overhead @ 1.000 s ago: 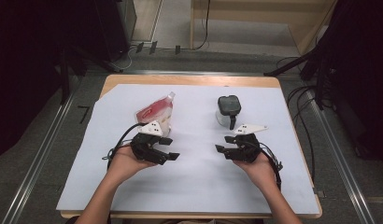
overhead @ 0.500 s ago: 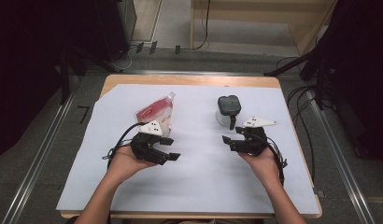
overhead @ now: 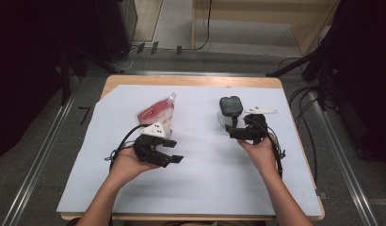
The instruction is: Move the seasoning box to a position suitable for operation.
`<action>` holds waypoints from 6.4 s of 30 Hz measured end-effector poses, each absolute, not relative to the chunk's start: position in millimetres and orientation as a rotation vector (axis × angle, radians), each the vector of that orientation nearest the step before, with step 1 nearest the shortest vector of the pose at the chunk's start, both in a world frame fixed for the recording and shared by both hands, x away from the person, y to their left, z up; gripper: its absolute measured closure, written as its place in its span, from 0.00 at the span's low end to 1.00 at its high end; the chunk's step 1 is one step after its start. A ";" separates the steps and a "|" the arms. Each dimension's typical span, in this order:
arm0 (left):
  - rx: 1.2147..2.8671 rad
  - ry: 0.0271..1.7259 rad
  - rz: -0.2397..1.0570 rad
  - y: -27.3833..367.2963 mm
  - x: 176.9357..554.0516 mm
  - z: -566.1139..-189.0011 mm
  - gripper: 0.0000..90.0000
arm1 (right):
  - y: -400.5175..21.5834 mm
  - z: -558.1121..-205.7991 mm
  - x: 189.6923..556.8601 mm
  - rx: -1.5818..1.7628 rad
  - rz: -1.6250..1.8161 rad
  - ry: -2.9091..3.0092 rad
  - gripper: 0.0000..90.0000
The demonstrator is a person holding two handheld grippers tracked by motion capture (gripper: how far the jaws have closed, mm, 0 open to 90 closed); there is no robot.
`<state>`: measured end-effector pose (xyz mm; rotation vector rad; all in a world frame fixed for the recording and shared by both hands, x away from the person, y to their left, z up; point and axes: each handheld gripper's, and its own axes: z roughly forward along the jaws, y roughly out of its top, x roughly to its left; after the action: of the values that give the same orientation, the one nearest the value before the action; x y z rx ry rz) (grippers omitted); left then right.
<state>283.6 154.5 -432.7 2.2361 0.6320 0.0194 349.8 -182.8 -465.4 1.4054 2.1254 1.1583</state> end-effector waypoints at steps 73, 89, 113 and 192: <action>2.209 0.671 -0.026 155.2 286.0 -439.1 0.44 | -162.5 -464.7 376.8 1.416 1.126 2.047 0.18; 2.204 0.684 -0.056 154.2 286.5 -440.0 0.48 | -158.6 -457.8 328.5 1.266 1.207 2.187 0.18; 2.219 0.666 -0.034 153.4 284.6 -444.1 0.45 | -110.9 -485.1 293.7 1.115 1.261 2.362 0.18; 2.249 0.603 -0.044 137.5 298.7 -453.0 0.37 | -139.9 -484.8 233.1 0.992 1.273 2.604 1.00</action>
<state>298.7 137.5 -453.0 2.2485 0.6035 -0.0439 233.1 -139.9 -484.8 0.9922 2.6036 1.2725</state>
